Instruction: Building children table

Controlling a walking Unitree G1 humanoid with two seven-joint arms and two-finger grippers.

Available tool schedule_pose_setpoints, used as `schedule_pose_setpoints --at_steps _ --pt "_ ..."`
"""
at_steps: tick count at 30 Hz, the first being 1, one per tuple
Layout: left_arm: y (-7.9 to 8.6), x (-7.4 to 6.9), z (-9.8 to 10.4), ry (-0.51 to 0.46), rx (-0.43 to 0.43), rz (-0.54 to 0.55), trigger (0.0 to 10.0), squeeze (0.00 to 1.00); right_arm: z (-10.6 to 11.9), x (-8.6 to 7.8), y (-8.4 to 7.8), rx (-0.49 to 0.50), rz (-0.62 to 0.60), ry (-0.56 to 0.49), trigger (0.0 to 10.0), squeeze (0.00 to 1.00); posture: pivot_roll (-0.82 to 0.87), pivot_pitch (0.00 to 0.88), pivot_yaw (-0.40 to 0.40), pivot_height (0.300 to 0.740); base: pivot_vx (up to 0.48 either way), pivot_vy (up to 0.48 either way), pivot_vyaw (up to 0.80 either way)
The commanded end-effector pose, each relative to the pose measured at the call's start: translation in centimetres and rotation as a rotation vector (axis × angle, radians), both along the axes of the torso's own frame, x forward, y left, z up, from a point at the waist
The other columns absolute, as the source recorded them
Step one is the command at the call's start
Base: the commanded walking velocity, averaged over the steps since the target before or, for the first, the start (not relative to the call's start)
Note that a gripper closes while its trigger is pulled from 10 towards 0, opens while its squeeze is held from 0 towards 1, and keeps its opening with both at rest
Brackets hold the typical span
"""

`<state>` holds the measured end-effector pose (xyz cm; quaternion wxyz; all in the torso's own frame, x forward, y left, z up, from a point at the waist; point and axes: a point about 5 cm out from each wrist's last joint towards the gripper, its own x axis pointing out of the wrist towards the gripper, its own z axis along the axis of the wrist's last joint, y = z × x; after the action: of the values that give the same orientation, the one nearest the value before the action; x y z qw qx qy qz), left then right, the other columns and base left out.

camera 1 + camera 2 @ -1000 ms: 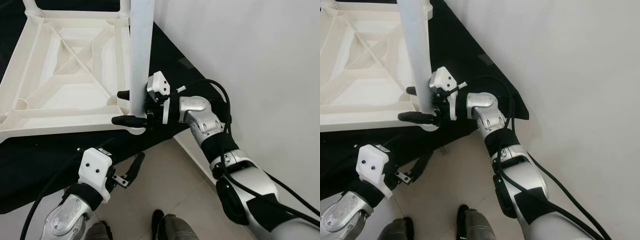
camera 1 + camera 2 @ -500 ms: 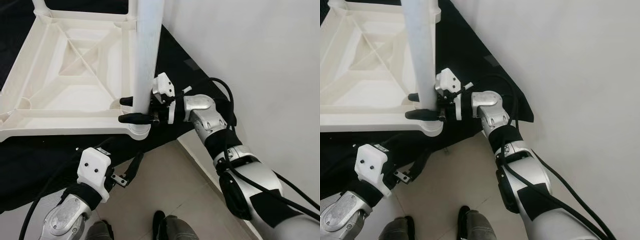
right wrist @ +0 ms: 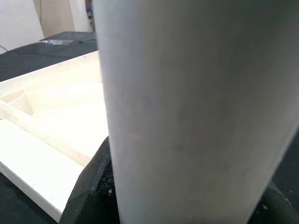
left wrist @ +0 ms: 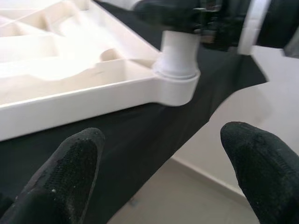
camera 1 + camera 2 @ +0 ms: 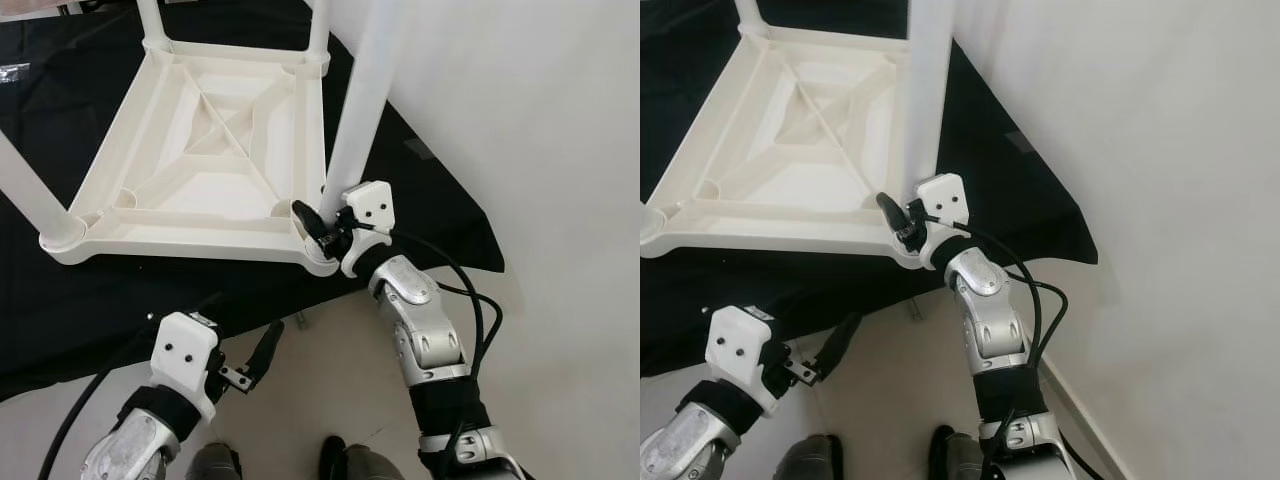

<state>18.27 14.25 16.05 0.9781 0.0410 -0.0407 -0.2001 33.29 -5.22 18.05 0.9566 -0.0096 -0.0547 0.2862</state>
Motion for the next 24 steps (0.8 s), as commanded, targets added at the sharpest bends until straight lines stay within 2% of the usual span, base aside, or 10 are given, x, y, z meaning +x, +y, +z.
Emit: schedule_pose_setpoints --at_steps 1,2,5,6,7,8,11,12,17,24 --pt "-0.4 -0.1 -0.4 0.025 0.0 -0.021 10.0 0.0 -5.0 -0.5 1.6 -0.071 0.04 0.226 0.6 0.0 0.21 0.273 -0.144 0.74 0.0 0.0 0.0" --pt "-0.4 0.0 -0.4 0.021 0.001 -0.021 10.0 0.0 -4.4 -0.1 2.2 -0.084 0.043 0.215 10.0 0.0 0.22 0.266 -0.146 0.74 0.0 0.0 0.0" --pt "-0.4 0.1 -0.4 0.018 0.001 -0.018 10.0 0.0 -3.9 0.3 2.5 -0.092 0.051 0.208 10.0 0.0 0.22 0.259 -0.146 0.74 0.0 0.0 0.0" --pt "-0.3 0.2 -0.4 0.017 0.002 -0.016 10.0 0.0 -3.1 0.4 2.6 -0.07 0.066 0.202 10.0 0.87 0.22 0.253 -0.145 0.74 0.0 0.0 0.0" --pt "-0.3 0.2 -0.4 0.017 0.002 -0.016 10.0 0.0 -3.1 0.4 2.6 -0.07 0.066 0.202 10.0 0.87 0.22 0.253 -0.145 0.74 0.0 0.0 0.0" --pt "-0.3 0.3 -0.4 0.013 0.003 -0.015 10.0 0.0 -1.3 0.8 2.5 -0.041 0.153 0.139 10.0 1.0 0.22 0.244 -0.146 0.74 0.0 0.0 0.0" --pt "-0.3 0.4 -0.4 0.011 0.003 -0.016 10.0 0.0 -0.5 1.1 2.3 -0.026 0.194 0.104 10.0 1.0 0.22 0.238 -0.148 0.74 0.0 0.0 0.0" --pt "-0.2 0.4 -0.3 0.009 0.003 -0.017 10.0 0.0 0.3 1.2 2.0 -0.008 0.262 0.073 10.0 0.0 0.22 0.236 -0.148 0.74 0.0 0.0 0.0" --pt "-0.2 0.6 -0.2 0.004 0.007 -0.018 10.0 0.0 1.8 1.2 1.2 0.002 0.489 -0.016 10.0 0.0 0.22 0.236 -0.146 0.74 0.0 0.0 0.0" --pt "-0.5 0.4 -0.2 0.005 0.008 -0.029 10.0 0.0 3.8 2.2 1.0 -0.123 0.73 -0.106 10.0 0.0 0.24 0.251 -0.137 0.74 0.0 0.0 0.0"
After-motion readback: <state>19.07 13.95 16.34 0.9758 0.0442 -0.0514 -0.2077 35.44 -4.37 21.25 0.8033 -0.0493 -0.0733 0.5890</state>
